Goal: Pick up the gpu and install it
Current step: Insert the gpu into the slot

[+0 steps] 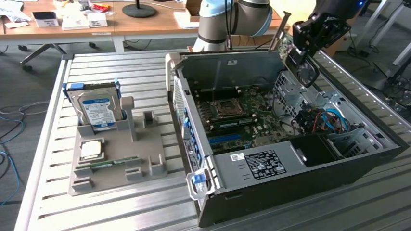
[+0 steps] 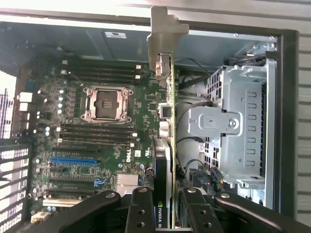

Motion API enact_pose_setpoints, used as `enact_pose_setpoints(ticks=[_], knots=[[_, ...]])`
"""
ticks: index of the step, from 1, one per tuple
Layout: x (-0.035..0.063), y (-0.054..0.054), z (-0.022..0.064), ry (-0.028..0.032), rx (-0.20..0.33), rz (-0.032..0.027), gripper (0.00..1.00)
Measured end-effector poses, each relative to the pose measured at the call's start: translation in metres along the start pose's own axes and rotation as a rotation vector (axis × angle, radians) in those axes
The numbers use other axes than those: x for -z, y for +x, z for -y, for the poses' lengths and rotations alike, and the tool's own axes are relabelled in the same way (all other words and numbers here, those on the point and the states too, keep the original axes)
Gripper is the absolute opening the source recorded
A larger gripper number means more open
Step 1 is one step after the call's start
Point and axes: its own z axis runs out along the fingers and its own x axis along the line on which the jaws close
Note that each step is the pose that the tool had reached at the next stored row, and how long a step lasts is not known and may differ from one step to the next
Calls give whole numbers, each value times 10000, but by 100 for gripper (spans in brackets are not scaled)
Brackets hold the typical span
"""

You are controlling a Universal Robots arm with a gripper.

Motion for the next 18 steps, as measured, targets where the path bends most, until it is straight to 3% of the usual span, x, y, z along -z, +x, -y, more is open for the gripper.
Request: enact_pose_setpoints(ticks=[18], knots=[[0,0,0,-36,1953,-298,27]])
